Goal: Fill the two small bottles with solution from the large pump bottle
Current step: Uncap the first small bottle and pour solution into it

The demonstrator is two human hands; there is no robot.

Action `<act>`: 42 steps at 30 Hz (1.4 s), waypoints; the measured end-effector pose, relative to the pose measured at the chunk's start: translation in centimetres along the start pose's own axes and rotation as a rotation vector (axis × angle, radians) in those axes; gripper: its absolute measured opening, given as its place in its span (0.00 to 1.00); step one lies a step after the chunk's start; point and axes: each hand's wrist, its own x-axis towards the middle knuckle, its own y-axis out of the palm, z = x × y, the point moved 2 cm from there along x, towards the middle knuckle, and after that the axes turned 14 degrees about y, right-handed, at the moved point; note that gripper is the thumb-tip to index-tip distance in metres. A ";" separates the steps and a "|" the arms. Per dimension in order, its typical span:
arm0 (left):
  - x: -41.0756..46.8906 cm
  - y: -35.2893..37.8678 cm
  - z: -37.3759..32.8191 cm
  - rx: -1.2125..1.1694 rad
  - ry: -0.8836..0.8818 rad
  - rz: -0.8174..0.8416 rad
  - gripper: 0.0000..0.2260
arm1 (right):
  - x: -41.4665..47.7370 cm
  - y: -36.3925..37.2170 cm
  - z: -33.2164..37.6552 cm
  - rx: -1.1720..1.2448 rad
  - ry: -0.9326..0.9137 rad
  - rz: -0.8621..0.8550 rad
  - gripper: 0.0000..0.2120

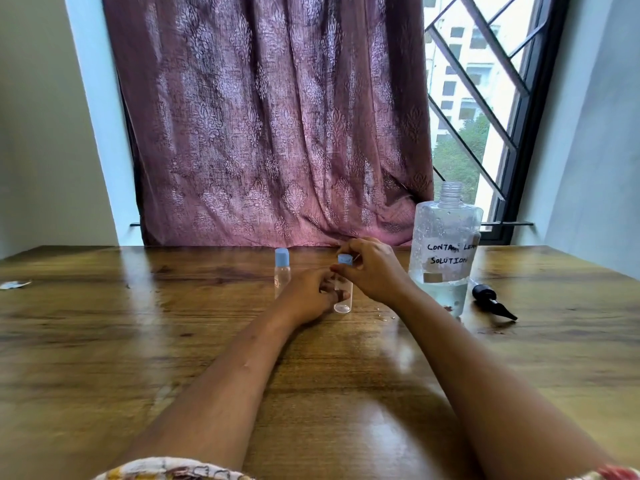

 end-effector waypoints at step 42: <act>-0.5 -1.1 0.0 0.179 0.013 -0.043 0.17 | 0.5 0.4 -3.5 0.089 0.299 -0.001 0.11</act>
